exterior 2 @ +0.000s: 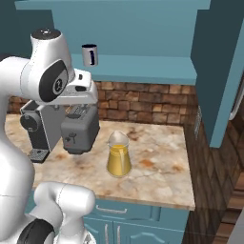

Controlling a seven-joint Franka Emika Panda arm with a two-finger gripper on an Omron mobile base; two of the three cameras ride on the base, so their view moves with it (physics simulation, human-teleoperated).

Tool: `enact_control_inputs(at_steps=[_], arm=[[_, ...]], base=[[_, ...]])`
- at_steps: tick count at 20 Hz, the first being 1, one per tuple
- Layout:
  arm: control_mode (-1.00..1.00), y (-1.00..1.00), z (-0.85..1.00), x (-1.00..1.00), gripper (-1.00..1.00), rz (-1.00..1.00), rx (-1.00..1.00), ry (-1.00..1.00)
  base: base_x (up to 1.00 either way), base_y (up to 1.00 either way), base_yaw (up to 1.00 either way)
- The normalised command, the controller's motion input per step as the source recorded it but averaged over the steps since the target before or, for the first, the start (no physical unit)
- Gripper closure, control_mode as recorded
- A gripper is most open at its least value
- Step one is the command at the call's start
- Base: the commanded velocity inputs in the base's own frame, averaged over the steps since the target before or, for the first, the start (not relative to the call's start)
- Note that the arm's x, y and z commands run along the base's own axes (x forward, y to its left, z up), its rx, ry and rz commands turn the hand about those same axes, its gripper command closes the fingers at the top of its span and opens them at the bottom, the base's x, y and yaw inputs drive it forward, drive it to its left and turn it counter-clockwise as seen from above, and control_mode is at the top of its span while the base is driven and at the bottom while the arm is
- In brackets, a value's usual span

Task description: There is a tray on the dining counter. Grab the cup, mug, and pitcher and place them on the tray. The pitcher may be placed next to the tray if it cannot fit the tray.

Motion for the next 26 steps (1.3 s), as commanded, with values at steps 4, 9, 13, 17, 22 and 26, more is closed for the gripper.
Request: enact_control_inputs(at_steps=[4,9,13,17,22,26], arm=[[-1.00,0.00,0.29,0.00,-1.00,0.09,0.01,-0.06],[-1.00,0.00,0.23,0.00,-1.00,0.05,0.03,-0.08],[-1.00,0.00,0.25,0.00,-1.00,0.02,0.04,-0.13],[-1.00,0.00,0.24,0.03,-1.00,0.01,0.04,-0.10],[-1.00,0.00,0.13,0.21,-1.00,0.02,0.02,-0.08],[-1.00,0.00,0.16,0.27,-1.00,0.01,0.03,-0.08]], base=[[0.00,0.00,0.00],[0.00,0.00,0.00],[0.00,0.00,0.00],[0.00,0.00,0.00],[0.00,0.00,0.00],[0.00,0.00,0.00]])
